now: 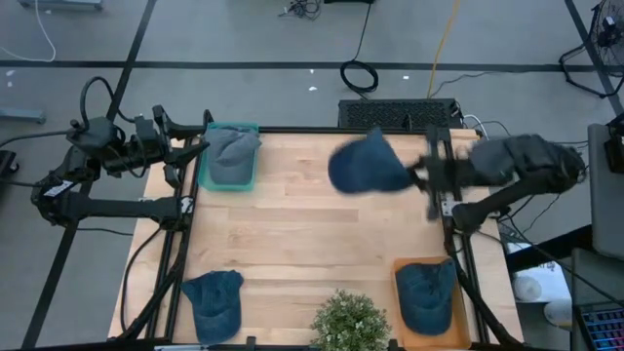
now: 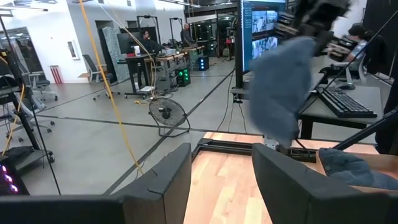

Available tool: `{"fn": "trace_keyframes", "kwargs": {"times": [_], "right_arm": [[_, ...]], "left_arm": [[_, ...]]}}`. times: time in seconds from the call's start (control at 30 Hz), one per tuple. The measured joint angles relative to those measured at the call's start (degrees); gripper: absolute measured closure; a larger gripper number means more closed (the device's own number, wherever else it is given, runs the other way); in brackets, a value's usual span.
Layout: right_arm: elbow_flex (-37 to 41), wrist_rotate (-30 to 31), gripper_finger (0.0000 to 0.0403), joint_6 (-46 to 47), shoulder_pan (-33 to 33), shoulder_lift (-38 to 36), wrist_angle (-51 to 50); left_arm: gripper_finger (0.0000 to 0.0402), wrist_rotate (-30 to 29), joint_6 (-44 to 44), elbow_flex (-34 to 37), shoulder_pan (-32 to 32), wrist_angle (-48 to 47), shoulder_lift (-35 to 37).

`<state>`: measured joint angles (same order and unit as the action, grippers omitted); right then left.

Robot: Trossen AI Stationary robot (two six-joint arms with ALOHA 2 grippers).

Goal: Pick & Place hat
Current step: Put the top blue cap into the orange bin

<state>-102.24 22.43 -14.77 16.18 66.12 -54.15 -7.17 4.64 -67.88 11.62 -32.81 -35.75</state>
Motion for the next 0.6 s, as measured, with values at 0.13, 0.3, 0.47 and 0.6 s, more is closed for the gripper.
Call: {"fn": "trace_keyframes", "kwargs": {"times": [0.13, 0.3, 0.47, 0.6], "right_arm": [[2.3, -6.4, 0.0402, -4.6, -14.5, 0.9, 9.9], [4.2, -21.7, 0.0402, -6.1, -33.1, 5.1, 17.1], [4.2, -45.9, 0.0402, -1.9, -48.7, 11.0, 23.3], [4.1, -70.3, 0.0402, 4.2, -54.7, 16.0, 27.1]], "left_arm": [[0.0224, 0.0, 0.0, 0.0, 0.0, 0.0, 0.0], [0.0224, 0.0, 0.0, 0.0, 0.0, 0.0, 0.0], [0.0224, 0.0, 0.0, 0.0, 0.0, 0.0, 0.0], [0.0224, 0.0, 0.0, 0.0, 0.0, 0.0, 0.0]]}}
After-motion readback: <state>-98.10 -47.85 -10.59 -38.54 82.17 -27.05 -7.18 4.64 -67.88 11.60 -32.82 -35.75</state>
